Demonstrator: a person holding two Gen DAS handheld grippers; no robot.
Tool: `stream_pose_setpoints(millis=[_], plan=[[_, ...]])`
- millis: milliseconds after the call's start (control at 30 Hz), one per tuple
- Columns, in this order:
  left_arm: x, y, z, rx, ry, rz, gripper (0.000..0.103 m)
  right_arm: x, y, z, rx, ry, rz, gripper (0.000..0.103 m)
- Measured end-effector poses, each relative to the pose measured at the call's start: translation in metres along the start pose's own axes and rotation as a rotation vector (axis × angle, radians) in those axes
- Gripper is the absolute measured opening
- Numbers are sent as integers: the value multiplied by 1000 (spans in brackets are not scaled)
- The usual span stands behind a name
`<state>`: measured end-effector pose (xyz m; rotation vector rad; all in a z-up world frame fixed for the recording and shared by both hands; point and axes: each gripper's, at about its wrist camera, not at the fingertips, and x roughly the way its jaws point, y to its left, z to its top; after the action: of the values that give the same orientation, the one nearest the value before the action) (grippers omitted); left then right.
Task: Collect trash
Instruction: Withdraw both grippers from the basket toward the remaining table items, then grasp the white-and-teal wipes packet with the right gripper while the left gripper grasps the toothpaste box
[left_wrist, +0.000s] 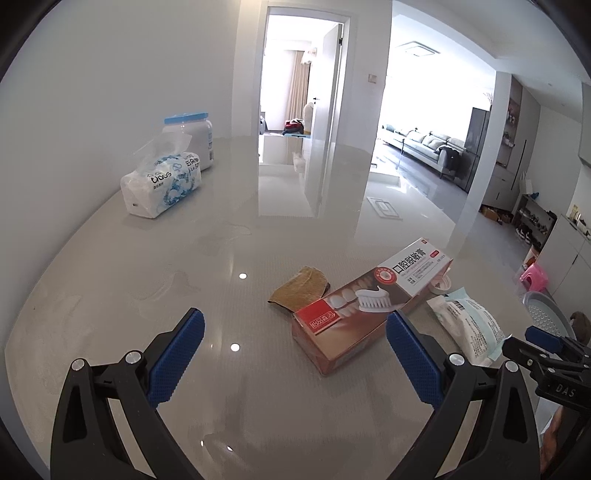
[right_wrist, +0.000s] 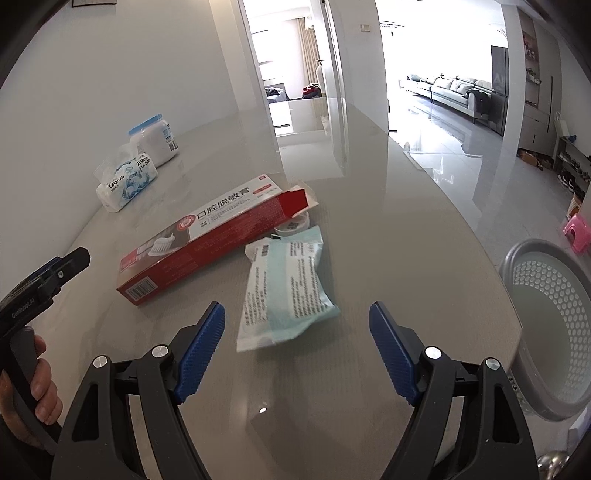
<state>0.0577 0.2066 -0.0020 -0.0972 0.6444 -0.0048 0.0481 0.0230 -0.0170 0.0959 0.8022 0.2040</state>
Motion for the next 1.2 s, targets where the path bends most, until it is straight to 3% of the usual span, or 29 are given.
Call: stream_pose_setpoints(millis=[600,1200], plan=[[7,11,4,48,5,60,97,28,17,20,-34,39,-32,77],[17,10,5,62,28,40,97,66,21,26,-48,116,-100,77]])
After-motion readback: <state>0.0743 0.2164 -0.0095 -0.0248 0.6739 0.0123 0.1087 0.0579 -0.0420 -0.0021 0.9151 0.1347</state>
